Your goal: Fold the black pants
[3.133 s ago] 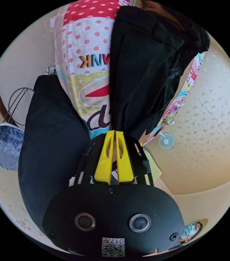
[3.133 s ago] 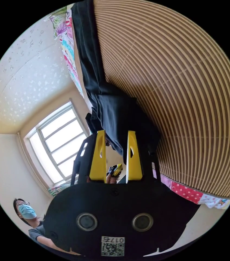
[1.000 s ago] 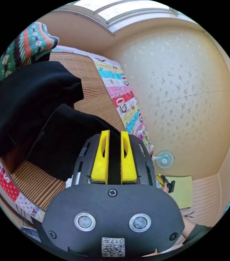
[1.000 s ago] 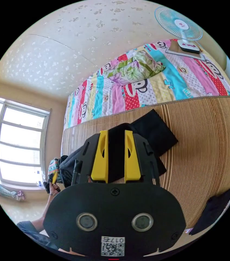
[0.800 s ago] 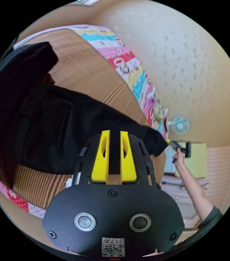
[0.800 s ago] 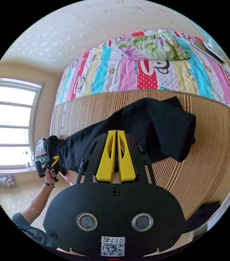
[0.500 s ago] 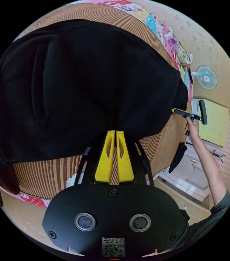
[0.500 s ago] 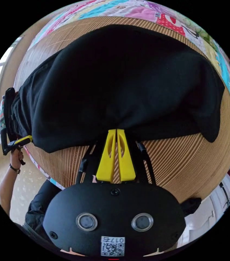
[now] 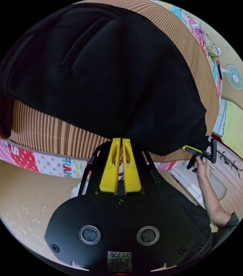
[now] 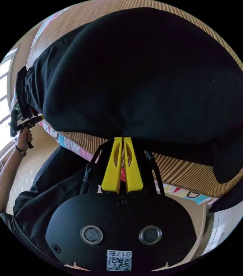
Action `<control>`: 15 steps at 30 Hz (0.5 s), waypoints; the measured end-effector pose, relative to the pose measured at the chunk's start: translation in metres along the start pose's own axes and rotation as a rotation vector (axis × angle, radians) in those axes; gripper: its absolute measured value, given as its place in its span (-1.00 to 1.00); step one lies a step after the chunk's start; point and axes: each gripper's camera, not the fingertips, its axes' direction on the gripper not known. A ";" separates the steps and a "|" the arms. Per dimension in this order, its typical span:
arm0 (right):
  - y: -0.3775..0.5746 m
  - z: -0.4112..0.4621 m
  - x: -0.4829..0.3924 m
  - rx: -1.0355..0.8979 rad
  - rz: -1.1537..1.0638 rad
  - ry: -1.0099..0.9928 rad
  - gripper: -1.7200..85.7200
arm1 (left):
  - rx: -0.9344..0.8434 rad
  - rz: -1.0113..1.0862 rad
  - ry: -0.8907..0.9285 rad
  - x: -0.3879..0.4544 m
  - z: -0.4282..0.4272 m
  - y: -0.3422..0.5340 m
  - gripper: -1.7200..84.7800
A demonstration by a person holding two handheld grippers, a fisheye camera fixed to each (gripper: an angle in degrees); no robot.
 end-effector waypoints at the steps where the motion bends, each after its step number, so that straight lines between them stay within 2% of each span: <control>1: 0.015 0.009 0.007 -0.039 0.051 -0.071 -0.95 | -0.029 0.001 -0.007 0.001 0.005 0.010 -0.97; 3: 0.041 0.022 0.024 -0.076 0.152 -0.243 -0.95 | -0.077 -0.007 -0.021 0.002 0.012 0.025 -0.94; 5: 0.082 0.036 0.050 -0.064 0.242 -0.545 -0.95 | -0.122 -0.036 -0.037 0.001 0.020 0.048 -0.88; 8: 0.144 0.045 0.087 0.045 0.380 -0.784 -0.94 | -0.058 -0.069 -0.019 -0.001 0.017 0.079 -0.87; 11: 0.206 0.034 0.124 0.177 0.555 -0.751 -0.92 | -0.015 -0.086 -0.061 0.003 0.013 0.103 -0.87; 15: 0.251 -0.012 0.155 0.390 0.605 -0.657 -0.83 | 0.054 -0.165 -0.066 0.005 0.010 0.128 -0.86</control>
